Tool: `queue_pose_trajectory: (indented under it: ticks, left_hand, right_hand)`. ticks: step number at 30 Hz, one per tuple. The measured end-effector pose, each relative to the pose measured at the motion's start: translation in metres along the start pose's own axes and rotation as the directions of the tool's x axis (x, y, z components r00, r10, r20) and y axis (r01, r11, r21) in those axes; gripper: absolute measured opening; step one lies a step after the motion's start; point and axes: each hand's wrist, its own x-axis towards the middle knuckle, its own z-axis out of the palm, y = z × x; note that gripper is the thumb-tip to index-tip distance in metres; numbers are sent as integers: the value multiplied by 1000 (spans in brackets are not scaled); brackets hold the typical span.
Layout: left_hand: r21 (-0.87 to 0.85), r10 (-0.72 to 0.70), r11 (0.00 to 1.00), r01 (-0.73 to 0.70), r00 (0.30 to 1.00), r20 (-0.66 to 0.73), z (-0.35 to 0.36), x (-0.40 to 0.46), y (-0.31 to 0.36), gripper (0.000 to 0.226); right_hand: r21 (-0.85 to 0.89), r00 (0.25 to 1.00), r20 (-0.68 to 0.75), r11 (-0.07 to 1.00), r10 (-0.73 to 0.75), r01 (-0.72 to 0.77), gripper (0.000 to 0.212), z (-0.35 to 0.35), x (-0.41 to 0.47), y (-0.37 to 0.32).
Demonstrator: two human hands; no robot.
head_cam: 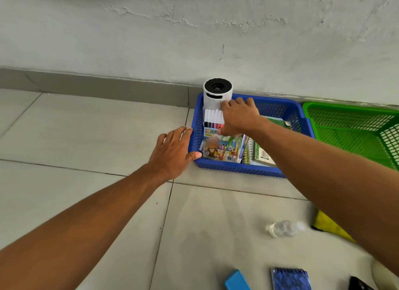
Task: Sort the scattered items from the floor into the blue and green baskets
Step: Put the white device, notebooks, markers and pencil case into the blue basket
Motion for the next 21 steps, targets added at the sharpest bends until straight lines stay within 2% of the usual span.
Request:
queue_pose_trajectory:
  ticks: [3, 5, 7, 8, 10, 12, 16, 18, 21]
  left_hand:
    - [-31, -4, 1000, 3, 1000, -9, 2, -1, -1, 75]
    - [-32, -2, 999, 2, 1000, -12, 1, -2, -2, 75]
    - [-30, 0, 1000, 0, 1000, -9, 0, -2, -3, 76]
    - [-32, 2, 999, -2, 1000, -8, -1, -2, -3, 76]
    - [-40, 4, 999, -4, 1000, -3, -2, -2, -2, 76]
    - [-41, 3, 999, -3, 1000, 1, -3, -2, -2, 76]
    - [-35, -1, 999, 1, 1000, 14, -4, -1, -2, 76]
    - [-31, 0, 1000, 0, 1000, 17, -5, -1, -3, 76]
    - [-32, -3, 999, 4, 1000, 22, -6, 0, -2, 77]
  right_hand:
    - [14, 991, 31, 992, 128, -129, 99, 7, -6, -2]
    - [235, 961, 142, 935, 237, -265, 99, 12, -10, 1]
    - [555, 914, 271, 726, 302, -405, 88, 12, -17, 8]
    - [657, 891, 301, 603, 341, -453, 78, 13, -20, 12]
    - [748, 842, 342, 421, 417, -513, 52, 16, -24, 21]
    - [815, 824, 376, 273, 423, -512, 35, 19, -25, 27]
    - [878, 794, 454, -49, 405, -476, 23, 21, -24, 26]
    - [889, 802, 451, -122, 392, -441, 22, 18, -24, 25]
    - [891, 810, 453, -169, 372, -421, 29, 16, -31, 21]
